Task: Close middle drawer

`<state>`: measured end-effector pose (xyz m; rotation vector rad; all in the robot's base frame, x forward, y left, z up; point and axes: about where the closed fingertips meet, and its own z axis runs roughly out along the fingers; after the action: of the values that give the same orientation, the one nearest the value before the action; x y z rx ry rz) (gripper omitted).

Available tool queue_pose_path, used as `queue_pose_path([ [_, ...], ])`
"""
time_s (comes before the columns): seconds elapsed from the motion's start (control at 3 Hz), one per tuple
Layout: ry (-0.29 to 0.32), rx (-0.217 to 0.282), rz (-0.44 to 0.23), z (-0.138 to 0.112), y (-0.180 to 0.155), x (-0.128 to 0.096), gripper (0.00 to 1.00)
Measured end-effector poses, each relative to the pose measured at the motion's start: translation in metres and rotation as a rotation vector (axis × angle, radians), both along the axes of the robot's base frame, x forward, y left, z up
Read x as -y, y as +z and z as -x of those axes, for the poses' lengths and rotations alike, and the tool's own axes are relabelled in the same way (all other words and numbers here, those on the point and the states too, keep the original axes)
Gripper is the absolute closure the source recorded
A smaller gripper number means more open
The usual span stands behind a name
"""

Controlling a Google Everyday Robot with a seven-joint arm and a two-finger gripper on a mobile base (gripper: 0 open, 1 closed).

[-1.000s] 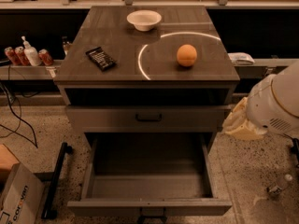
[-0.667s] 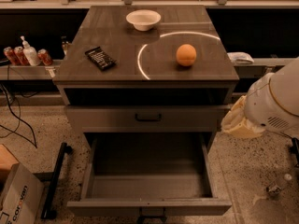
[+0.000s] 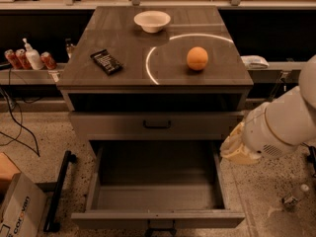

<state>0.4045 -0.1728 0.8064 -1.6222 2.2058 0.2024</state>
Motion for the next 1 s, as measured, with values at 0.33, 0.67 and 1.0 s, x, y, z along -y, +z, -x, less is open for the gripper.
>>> queue_pose_path([
  [0.33,0.032,-0.055,-0.080,0.013,-0.048,-0.015,1.00],
  [0.67,0.022,-0.108,-0.113,0.026,-0.097,-0.025,1.00],
  [1.0,-0.024,-0.190,-0.137,0.038,-0.145,-0.029,1.00],
])
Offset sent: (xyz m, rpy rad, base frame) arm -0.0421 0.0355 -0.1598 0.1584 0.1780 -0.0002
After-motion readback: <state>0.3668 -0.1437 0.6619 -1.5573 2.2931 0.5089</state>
